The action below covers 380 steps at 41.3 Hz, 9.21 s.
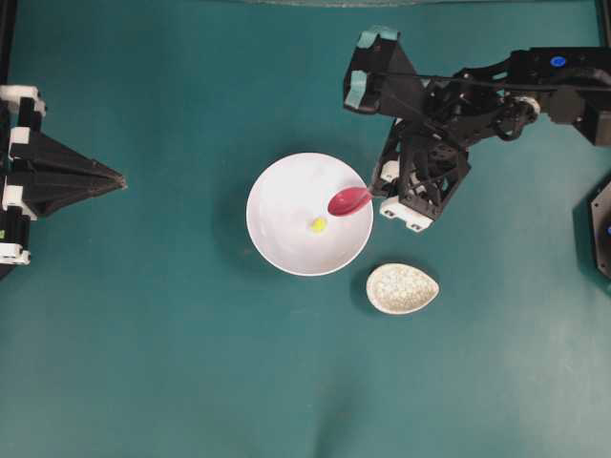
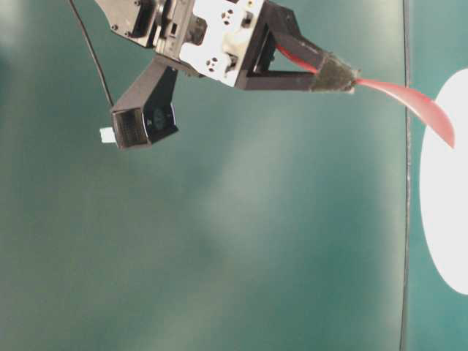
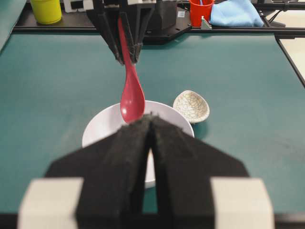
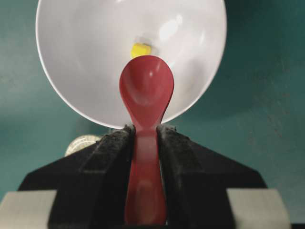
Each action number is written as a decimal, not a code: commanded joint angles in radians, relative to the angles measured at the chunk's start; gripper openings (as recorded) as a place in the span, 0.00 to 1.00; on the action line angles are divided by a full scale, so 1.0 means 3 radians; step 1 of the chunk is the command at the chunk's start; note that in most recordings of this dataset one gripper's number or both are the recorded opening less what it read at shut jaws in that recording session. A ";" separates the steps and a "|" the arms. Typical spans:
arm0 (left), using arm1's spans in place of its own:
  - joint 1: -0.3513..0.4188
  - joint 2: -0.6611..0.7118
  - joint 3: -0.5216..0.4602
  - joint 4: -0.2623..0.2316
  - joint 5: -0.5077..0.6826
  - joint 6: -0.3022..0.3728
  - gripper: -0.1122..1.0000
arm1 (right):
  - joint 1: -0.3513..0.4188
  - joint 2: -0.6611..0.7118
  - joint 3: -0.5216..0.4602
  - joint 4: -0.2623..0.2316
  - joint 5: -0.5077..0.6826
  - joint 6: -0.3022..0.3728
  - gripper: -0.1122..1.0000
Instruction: Scoop the yellow hexagonal prism block from the bowl with a spoon using the right arm.
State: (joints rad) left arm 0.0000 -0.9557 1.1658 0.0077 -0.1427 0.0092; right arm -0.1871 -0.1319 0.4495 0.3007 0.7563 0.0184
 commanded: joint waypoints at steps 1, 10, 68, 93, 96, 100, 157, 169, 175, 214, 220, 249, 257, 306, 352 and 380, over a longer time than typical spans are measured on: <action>0.0000 0.0031 -0.0046 0.0010 -0.0015 0.0000 0.11 | 0.0046 -0.0020 -0.0118 -0.0005 0.0010 0.0005 0.31; 0.0000 0.0031 -0.0046 0.0010 -0.0015 -0.0015 0.11 | 0.0087 0.0026 -0.0123 -0.0005 0.0010 0.0010 0.31; 0.0000 0.0031 -0.0046 0.0010 -0.0010 -0.0026 0.11 | 0.0133 0.0450 -0.0097 -0.0097 -0.0383 -0.0005 0.31; 0.0000 0.0031 -0.0041 0.0010 -0.0010 -0.0031 0.11 | 0.0189 0.0588 -0.0097 -0.0097 -0.0701 -0.0036 0.31; 0.0000 0.0031 -0.0041 0.0010 -0.0010 -0.0036 0.11 | 0.0189 0.0603 -0.0097 -0.0097 -0.0747 -0.0036 0.31; 0.0000 0.0031 -0.0041 0.0010 -0.0010 -0.0041 0.11 | 0.0194 0.0624 -0.0092 -0.0097 -0.0808 -0.0036 0.31; 0.0005 0.0031 -0.0041 0.0010 -0.0010 -0.0056 0.11 | 0.0337 0.0711 0.0256 -0.0072 -0.1560 0.0010 0.31; 0.0005 0.0031 -0.0041 0.0010 -0.0010 -0.0056 0.11 | 0.0337 0.0711 0.0261 -0.0072 -0.1560 0.0005 0.31; 0.0000 0.0031 -0.0041 0.0010 -0.0010 -0.0051 0.11 | 0.0337 0.0711 0.0261 -0.0072 -0.1560 0.0005 0.31; 0.0000 0.0026 -0.0046 0.0010 -0.0010 -0.0056 0.11 | 0.0302 0.0061 0.0133 -0.0281 -0.1237 -0.0010 0.31; 0.0000 0.0026 -0.0046 0.0010 -0.0010 -0.0056 0.11 | 0.0302 -0.0041 0.0041 -0.0353 -0.1079 -0.0010 0.31; 0.0000 0.0026 -0.0046 0.0010 -0.0010 -0.0056 0.11 | 0.0266 -0.0169 -0.0179 -0.0491 -0.0854 0.0000 0.31; 0.0000 0.0026 -0.0046 0.0010 -0.0010 -0.0056 0.11 | 0.0271 -0.0164 -0.0179 -0.0486 -0.0859 0.0000 0.31; 0.0000 0.0026 -0.0046 0.0010 -0.0010 -0.0061 0.11 | 0.0266 -0.0169 -0.0174 -0.0491 -0.0859 0.0000 0.31; 0.0000 0.0026 -0.0046 0.0010 -0.0010 -0.0066 0.11 | 0.0266 -0.0164 -0.0174 -0.0491 -0.0859 0.0000 0.31; 0.0000 0.0026 -0.0046 0.0010 -0.0010 -0.0066 0.11 | 0.0266 -0.0164 -0.0174 -0.0491 -0.0854 0.0000 0.31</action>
State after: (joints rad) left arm 0.0015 -0.9557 1.1658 0.0092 -0.1411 -0.0092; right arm -0.1074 -0.1534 0.4218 0.1549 0.5031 0.0169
